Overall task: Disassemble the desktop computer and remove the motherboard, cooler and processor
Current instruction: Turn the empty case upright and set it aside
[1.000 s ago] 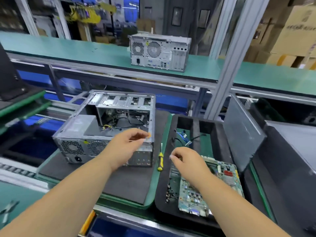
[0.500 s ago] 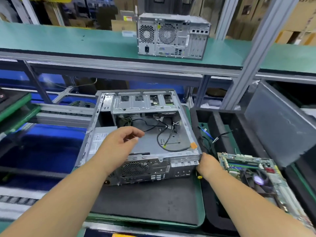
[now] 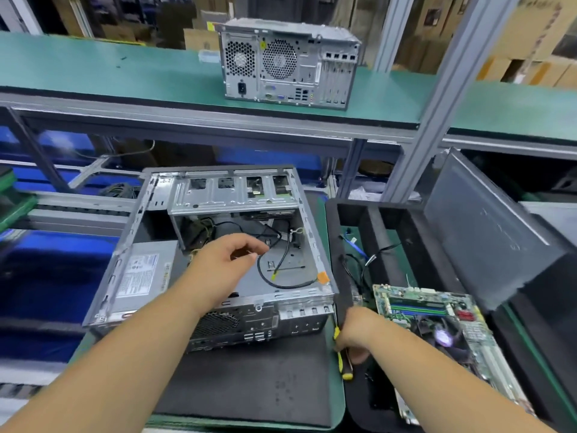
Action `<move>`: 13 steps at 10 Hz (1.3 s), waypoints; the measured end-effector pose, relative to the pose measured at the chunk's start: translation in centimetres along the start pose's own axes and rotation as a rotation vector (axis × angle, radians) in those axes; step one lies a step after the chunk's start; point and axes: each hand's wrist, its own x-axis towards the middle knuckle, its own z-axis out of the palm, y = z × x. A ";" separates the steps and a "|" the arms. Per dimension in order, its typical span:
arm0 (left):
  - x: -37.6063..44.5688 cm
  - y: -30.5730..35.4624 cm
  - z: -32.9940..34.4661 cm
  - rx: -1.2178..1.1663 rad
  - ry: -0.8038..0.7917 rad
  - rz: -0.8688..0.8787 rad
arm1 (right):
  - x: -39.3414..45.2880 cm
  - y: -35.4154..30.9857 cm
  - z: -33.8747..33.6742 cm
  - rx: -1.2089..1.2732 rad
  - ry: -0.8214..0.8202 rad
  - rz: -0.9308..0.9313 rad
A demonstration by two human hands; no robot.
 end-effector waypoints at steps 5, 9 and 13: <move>-2.9 -3.6 -5.1 0.377 0.658 -0.414 | 1.6 -6.5 -9.9 0.427 0.551 -0.568; -4.5 -7.1 -3.3 0.471 0.689 -0.766 | 4.2 -11.6 -11.9 0.362 0.444 -0.711; -1.9 -10.4 -8.4 0.515 0.587 -0.521 | 2.3 -12.7 -9.0 0.438 0.567 -0.521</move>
